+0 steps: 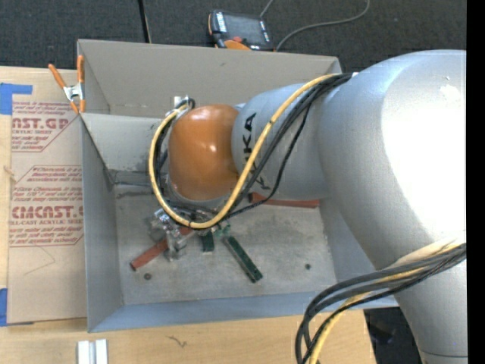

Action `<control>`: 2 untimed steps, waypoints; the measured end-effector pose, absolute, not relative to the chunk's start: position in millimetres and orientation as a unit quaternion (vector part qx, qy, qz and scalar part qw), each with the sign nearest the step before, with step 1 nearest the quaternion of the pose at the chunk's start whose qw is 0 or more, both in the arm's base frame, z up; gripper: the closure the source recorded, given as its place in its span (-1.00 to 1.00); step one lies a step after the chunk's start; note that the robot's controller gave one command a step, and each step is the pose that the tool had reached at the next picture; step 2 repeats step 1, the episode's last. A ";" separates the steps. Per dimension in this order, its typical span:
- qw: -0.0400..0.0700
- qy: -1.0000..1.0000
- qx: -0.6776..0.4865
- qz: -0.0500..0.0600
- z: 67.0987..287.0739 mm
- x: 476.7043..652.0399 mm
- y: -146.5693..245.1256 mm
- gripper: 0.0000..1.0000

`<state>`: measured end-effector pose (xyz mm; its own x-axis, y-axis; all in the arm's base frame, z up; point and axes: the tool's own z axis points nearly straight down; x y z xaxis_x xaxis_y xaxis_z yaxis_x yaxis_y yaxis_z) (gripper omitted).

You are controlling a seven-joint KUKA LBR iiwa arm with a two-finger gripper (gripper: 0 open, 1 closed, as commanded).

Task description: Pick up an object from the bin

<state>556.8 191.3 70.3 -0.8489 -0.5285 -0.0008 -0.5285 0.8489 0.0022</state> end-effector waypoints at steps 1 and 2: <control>0.006 0.972 -0.235 0.000 213.9 577.4 177.8 1.00; 0.006 0.972 -0.235 0.000 213.9 577.4 177.8 1.00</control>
Offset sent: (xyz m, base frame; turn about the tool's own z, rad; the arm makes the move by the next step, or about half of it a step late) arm 0.0182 -0.0145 0.1382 0.0811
